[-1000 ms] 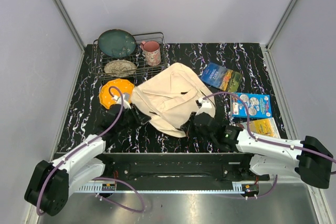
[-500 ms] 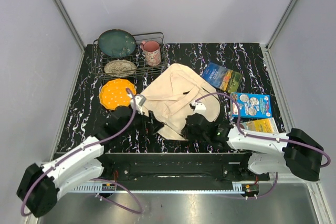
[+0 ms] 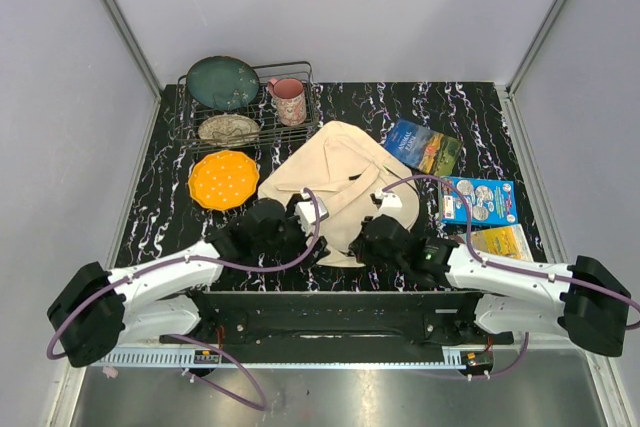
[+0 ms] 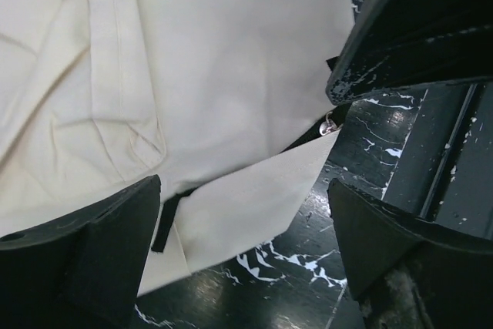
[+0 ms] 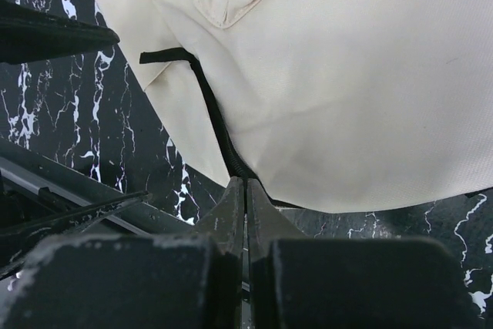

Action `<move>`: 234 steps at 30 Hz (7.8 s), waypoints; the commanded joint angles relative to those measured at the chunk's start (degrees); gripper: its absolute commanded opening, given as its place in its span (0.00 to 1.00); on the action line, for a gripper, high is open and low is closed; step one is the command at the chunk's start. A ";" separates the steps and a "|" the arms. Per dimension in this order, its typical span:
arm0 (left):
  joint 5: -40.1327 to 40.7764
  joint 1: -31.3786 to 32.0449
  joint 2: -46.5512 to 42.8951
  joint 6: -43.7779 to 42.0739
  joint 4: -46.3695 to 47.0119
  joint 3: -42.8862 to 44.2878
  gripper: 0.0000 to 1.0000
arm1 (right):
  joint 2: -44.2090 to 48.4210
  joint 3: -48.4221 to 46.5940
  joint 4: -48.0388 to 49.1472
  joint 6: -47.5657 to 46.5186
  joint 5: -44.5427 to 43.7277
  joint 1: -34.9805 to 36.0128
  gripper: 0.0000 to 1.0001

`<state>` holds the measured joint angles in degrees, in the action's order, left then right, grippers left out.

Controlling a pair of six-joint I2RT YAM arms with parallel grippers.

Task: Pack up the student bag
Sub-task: Unzip the student bag at the center of the board.

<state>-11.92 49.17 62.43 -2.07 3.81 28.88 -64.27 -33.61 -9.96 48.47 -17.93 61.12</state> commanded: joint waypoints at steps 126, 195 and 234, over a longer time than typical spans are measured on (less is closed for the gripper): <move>-8.56 6.64 24.93 -3.21 7.97 19.89 0.10 | 19.62 3.28 -8.94 -6.19 5.63 -18.23 0.00; -12.66 8.75 12.00 -0.92 7.54 17.60 0.69 | 18.65 5.48 -6.39 -10.06 17.84 -27.64 0.00; 10.77 21.40 19.24 -1.72 2.76 19.12 0.00 | 14.27 4.17 -5.08 -8.30 7.13 -27.64 0.00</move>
<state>-3.73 68.10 89.89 -5.34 0.69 52.75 -46.54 -27.18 -19.22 40.12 -5.32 33.69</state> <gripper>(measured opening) 0.053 0.009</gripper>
